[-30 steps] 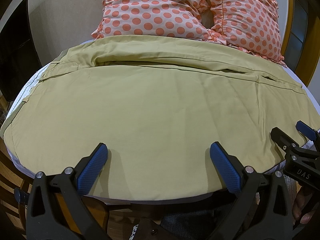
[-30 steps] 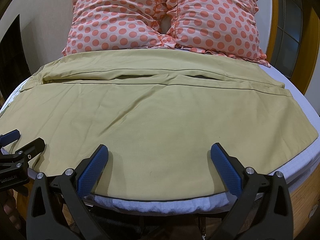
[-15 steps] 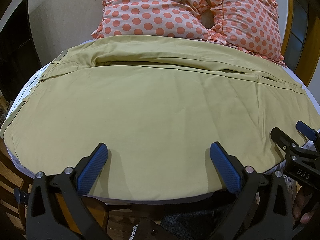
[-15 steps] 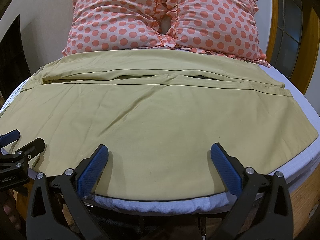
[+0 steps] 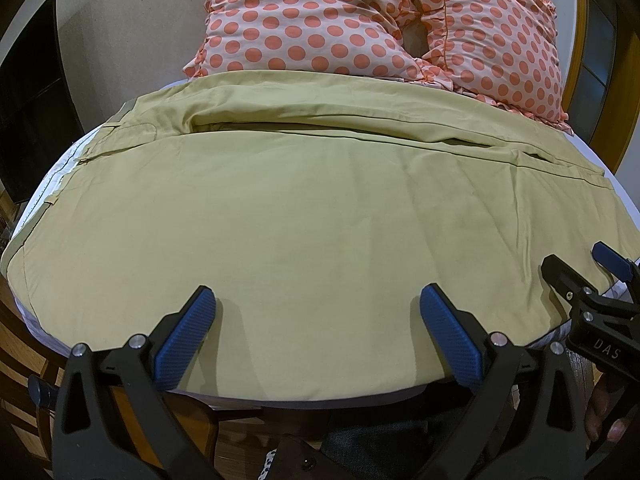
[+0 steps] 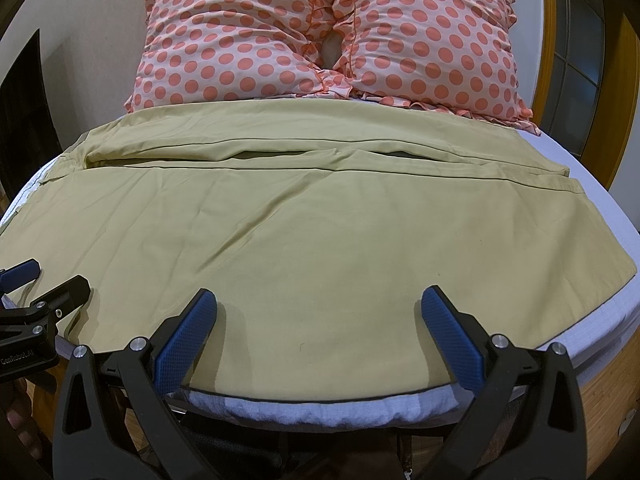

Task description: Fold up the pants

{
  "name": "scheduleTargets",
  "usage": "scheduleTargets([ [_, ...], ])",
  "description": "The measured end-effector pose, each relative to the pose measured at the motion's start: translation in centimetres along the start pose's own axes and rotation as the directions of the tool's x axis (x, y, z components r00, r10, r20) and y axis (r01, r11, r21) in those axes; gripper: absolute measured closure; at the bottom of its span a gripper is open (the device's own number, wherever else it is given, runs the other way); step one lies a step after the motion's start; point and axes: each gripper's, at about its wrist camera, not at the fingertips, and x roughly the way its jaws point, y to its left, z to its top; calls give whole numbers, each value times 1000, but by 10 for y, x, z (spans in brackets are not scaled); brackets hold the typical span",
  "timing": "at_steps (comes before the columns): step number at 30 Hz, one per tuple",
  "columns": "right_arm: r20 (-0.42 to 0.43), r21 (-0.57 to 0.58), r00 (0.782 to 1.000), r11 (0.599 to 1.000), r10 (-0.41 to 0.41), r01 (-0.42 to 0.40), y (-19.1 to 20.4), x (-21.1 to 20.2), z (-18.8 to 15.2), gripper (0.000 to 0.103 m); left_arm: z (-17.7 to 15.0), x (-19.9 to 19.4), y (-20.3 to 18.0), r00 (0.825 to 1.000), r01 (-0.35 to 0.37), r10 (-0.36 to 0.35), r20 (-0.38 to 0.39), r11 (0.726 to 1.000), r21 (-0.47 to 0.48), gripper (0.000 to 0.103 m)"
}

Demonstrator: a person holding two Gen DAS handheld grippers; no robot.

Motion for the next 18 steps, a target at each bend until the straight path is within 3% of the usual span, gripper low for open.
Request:
scheduleTargets([
  [12,2,-4,1000,1000,2,-2,0,-1,-1,1,0,0,0,1000,0,0,0,1000,1,2],
  [18,-3,-44,999,998,53,-53,-3,1,2,1,3,-4,3,1000,4,-4,8,1000,7,2],
])
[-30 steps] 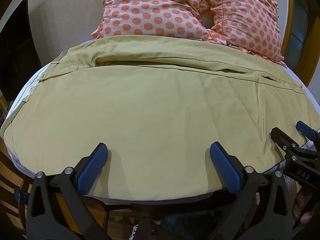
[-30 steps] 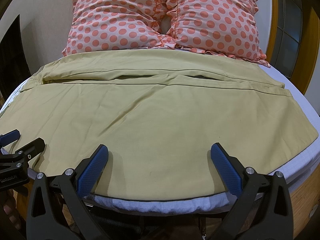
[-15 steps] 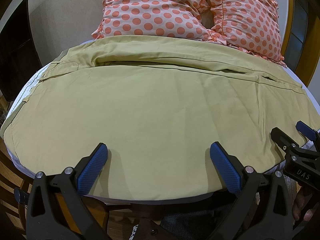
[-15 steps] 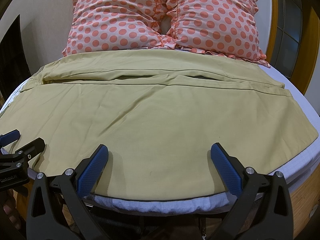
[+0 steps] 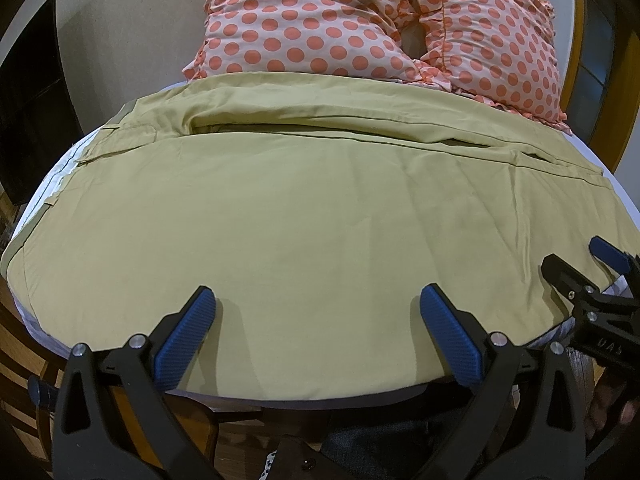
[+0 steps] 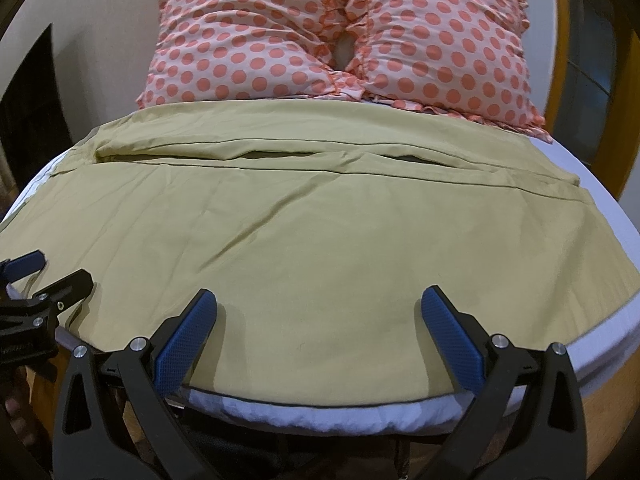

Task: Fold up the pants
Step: 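Grasp the khaki trouser leg hem with the right gripper and lift it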

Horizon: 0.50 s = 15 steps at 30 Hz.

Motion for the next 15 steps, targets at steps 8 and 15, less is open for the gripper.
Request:
scheduleTargets([
  [8,31,167,989,976,-146,139,-100,0,89,1,10,2,8,1000,-31,31,0,1000,3,2],
  [15,-194,428,910,803,-367,415,-232,106,199,34,35,-2,17,999,-4,6,54,1000,-24,2],
])
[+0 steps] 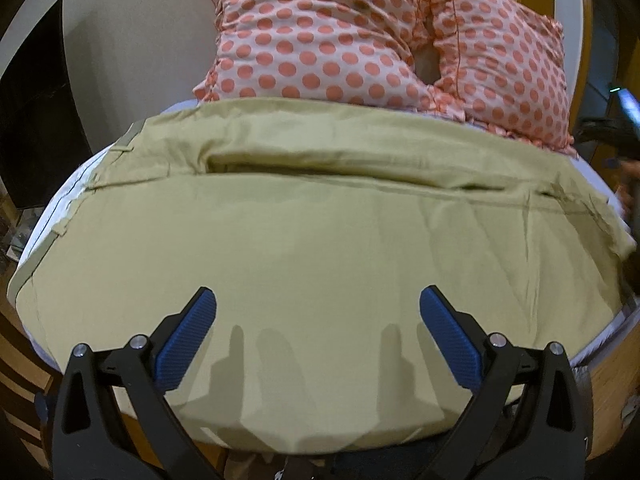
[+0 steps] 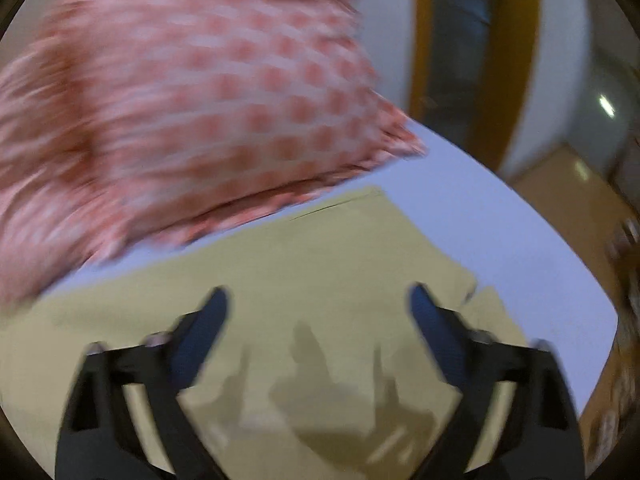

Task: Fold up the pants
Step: 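Grasp the khaki trouser leg hem with the right gripper and lift it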

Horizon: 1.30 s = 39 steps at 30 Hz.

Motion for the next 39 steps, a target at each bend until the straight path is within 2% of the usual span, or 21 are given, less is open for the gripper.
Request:
scheduleTargets([
  [2,-106,122,992,989,-65,78,-6,56,35,49,5,-1,1,1000,6,-6,16,1000,1,2],
  [6,-184,283,977,946,-108,158,-13,114,64,50,14,-3,2,998,23,-23,50,1000,3,2],
  [10,-170,304,974,933,-148,195,-4,137,79,49,21,0,1,997,31,-32,71,999,15,2],
  [12,-173,251,956,928,-236,275,3,148,79,49,24,5,-1,997,39,-40,64,999,23,2],
  [14,-139,206,953,933,-271,295,5,147,75,50,25,9,-3,997,43,-44,58,999,28,2],
  [16,-107,196,964,946,-242,259,3,142,68,64,26,12,-2,996,54,-55,65,998,18,2],
  [17,-84,205,972,951,-220,233,-2,140,62,68,26,12,-1,996,61,-61,70,998,8,2],
  [19,-55,212,977,954,-204,211,-9,138,56,83,28,13,4,994,82,-80,79,996,-26,2],
  [21,-40,236,986,957,-165,169,-16,136,53,90,29,11,8,992,100,-95,84,993,-56,2],
  [23,-28,306,998,950,-60,65,-29,134,51,98,28,7,12,992,96,-89,92,993,-73,2],
  [24,-10,368,999,930,31,-25,-42,132,49,98,28,4,15,991,91,-83,101,993,-77,2],
  [26,81,428,983,884,166,-185,-70,116,48,99,26,-3,21,989,87,-75,129,992,-90,2],
  [27,117,429,972,872,203,-234,-78,106,45,99,25,-8,27,985,94,-77,151,990,-107,2],
  [28,173,419,950,854,259,-309,-91,83,36,99,23,-11,33,981,109,-86,171,986,-128,2],
  [30,235,397,913,825,333,-403,-108,46,16,99,22,-15,42,975,145,-112,192,976,-163,2],
  [31,254,390,896,809,364,-440,-120,28,1,99,21,-15,47,973,167,-132,190,970,-179,2],
  [32,279,389,867,777,413,-495,-140,3,-26,99,21,-15,51,970,191,-155,187,963,-190,2],
  [34,289,410,843,737,453,-537,-164,-29,-74,99,21,-16,58,964,222,-184,190,955,-199,2],
  [37,236,469,856,718,460,-515,-182,-48,-118,98,25,-21,69,956,244,-200,214,947,-207,2],
  [39,151,522,858,698,491,-491,-188,-33,-133,95,31,-21,79,945,282,-231,232,934,-218,2],
])
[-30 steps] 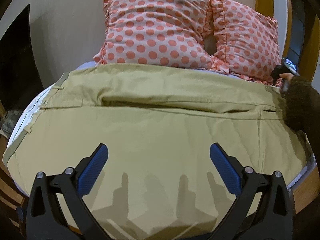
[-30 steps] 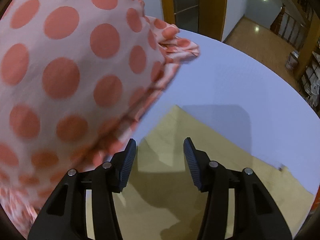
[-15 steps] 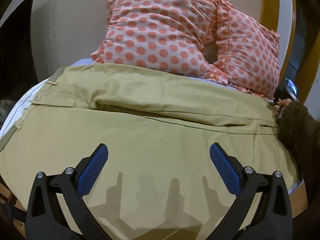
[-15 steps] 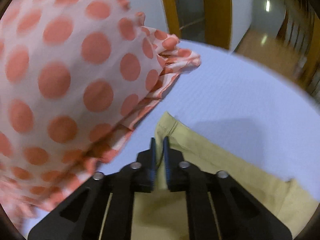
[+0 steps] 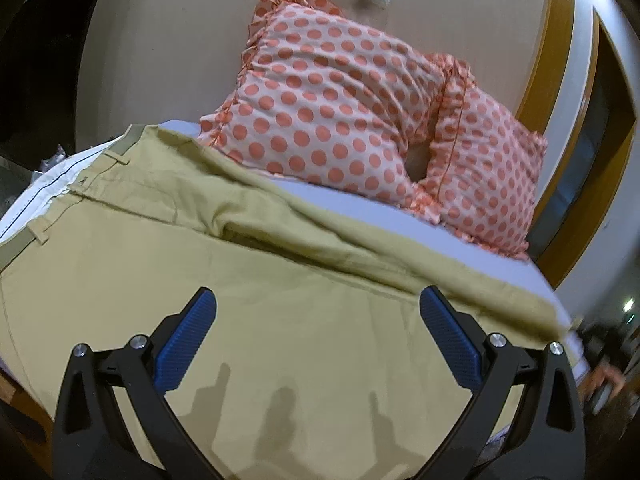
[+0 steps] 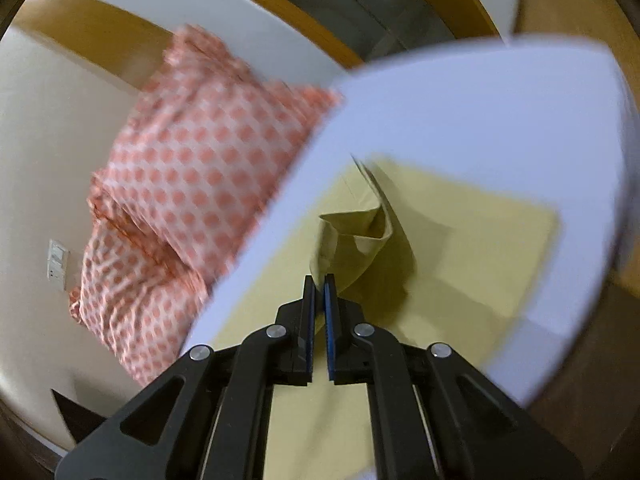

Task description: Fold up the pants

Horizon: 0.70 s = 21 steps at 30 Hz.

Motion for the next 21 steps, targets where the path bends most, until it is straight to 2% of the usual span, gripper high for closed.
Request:
scheduleTargets([
  [2,-57,38,998,999,-14,16,-9,4,-6,84,12,1,10,999,44,-44,3,999,-30,2],
  [4,-72,56,997,998,5,-1,-11,1,-10,55,22,4,21,998,57,-57,-3,996,-68,2],
  [6,-73,38,997,999,-4,7,-5,5,-9,53,32,8,32,998,56,-57,-6,992,-112,2],
  [7,-82,36,997,999,-12,15,-4,7,-10,54,38,11,37,998,53,-55,-10,989,-136,2],
  [8,-89,38,996,999,-15,19,-4,7,-12,59,42,14,42,998,55,-58,-14,987,-153,2],
  [9,-83,34,996,999,-14,17,-4,11,-11,83,49,21,47,997,64,-69,-22,983,-175,2],
  [10,-79,28,997,1000,-12,14,-4,13,-10,101,56,29,52,996,70,-78,-35,979,-193,2],
  [14,32,28,990,990,139,-140,-4,-9,-1,101,86,81,69,987,66,-103,-124,961,-268,6],
  [18,82,-12,978,981,194,-193,4,-31,5,101,104,132,83,977,-2,-65,-205,951,-308,17],
  [21,99,-16,974,979,204,-203,5,-37,8,101,114,171,95,967,-56,-39,-251,930,-362,24],
])
